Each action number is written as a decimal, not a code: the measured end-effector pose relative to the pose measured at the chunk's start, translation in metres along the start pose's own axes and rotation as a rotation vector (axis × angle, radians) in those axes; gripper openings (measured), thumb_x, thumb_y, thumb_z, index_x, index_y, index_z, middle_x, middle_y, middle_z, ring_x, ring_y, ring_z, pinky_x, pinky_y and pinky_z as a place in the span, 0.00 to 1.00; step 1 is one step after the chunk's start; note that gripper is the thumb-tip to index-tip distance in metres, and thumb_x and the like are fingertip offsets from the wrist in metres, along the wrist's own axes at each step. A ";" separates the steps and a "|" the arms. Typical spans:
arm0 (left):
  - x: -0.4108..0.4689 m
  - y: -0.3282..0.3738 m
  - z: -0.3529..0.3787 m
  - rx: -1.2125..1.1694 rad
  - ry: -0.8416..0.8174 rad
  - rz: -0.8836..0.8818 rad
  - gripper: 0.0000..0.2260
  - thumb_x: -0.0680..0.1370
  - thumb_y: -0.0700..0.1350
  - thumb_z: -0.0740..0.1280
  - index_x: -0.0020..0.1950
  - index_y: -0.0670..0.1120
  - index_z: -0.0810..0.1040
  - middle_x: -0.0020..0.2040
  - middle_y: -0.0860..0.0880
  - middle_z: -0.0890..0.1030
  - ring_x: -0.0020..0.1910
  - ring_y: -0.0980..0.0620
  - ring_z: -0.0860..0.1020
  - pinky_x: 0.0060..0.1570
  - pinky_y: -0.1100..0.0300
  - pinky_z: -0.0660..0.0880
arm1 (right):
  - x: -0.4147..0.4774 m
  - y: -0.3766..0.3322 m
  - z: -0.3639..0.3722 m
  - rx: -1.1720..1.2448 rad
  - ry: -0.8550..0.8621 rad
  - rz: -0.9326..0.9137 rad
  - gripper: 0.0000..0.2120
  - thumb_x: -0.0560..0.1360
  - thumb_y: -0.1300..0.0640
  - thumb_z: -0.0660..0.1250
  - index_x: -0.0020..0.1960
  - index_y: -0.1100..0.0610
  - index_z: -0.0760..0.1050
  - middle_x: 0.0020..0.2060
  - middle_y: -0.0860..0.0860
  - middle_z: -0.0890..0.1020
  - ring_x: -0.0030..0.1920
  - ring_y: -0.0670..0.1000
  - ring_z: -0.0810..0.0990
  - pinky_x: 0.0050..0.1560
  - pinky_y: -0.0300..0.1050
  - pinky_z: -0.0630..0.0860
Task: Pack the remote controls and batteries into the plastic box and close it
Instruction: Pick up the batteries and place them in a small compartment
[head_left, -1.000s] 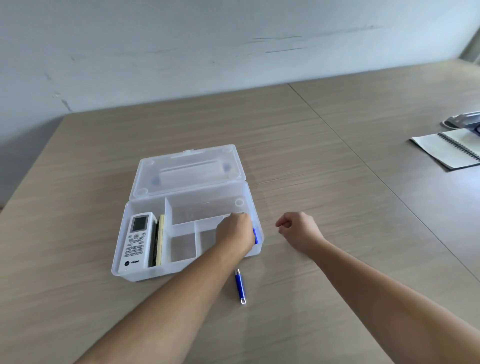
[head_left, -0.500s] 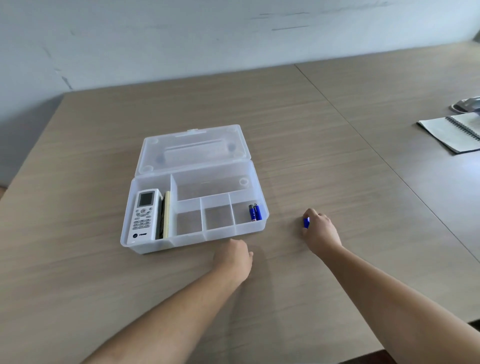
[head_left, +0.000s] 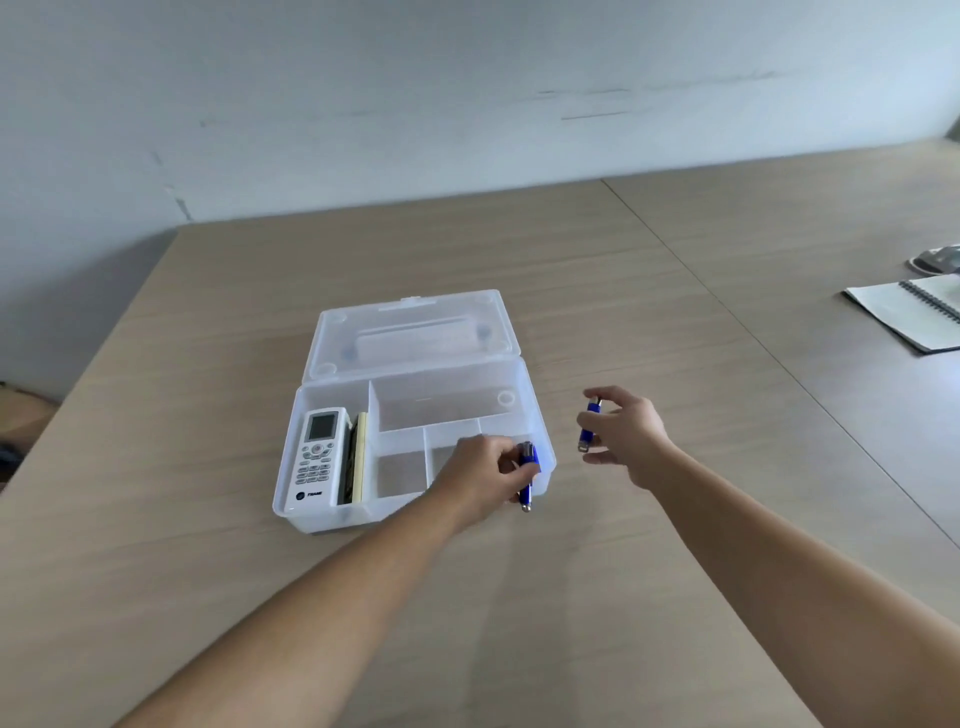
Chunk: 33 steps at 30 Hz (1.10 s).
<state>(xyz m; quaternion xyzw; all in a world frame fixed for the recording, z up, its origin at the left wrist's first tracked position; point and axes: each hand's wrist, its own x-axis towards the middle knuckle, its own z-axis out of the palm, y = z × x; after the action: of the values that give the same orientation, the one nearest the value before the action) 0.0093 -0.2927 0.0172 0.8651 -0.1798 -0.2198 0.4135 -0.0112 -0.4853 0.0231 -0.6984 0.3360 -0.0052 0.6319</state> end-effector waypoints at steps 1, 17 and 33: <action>0.005 0.003 -0.011 -0.021 0.056 0.000 0.08 0.74 0.44 0.68 0.42 0.40 0.79 0.33 0.44 0.83 0.32 0.50 0.82 0.39 0.53 0.81 | -0.001 -0.010 0.007 -0.016 -0.029 -0.040 0.17 0.68 0.64 0.67 0.55 0.51 0.77 0.33 0.53 0.79 0.28 0.51 0.81 0.26 0.41 0.79; 0.034 -0.053 -0.052 -0.229 0.292 -0.148 0.07 0.76 0.43 0.68 0.38 0.44 0.79 0.40 0.42 0.84 0.42 0.44 0.85 0.49 0.50 0.82 | 0.036 0.014 0.104 -1.063 -0.252 -0.342 0.19 0.69 0.71 0.60 0.57 0.58 0.75 0.43 0.54 0.77 0.36 0.55 0.73 0.33 0.43 0.73; 0.056 -0.028 -0.047 -0.057 0.235 -0.062 0.04 0.75 0.42 0.70 0.49 0.47 0.77 0.40 0.43 0.85 0.38 0.49 0.85 0.40 0.58 0.81 | 0.038 0.003 0.088 -1.330 -0.262 -0.633 0.16 0.69 0.75 0.58 0.50 0.65 0.78 0.48 0.57 0.77 0.46 0.58 0.78 0.44 0.49 0.76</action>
<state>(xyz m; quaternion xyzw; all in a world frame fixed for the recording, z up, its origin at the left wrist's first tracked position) 0.0842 -0.2740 0.0084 0.8779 -0.0969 -0.1346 0.4493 0.0545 -0.4258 -0.0127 -0.9914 -0.0268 0.1007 0.0792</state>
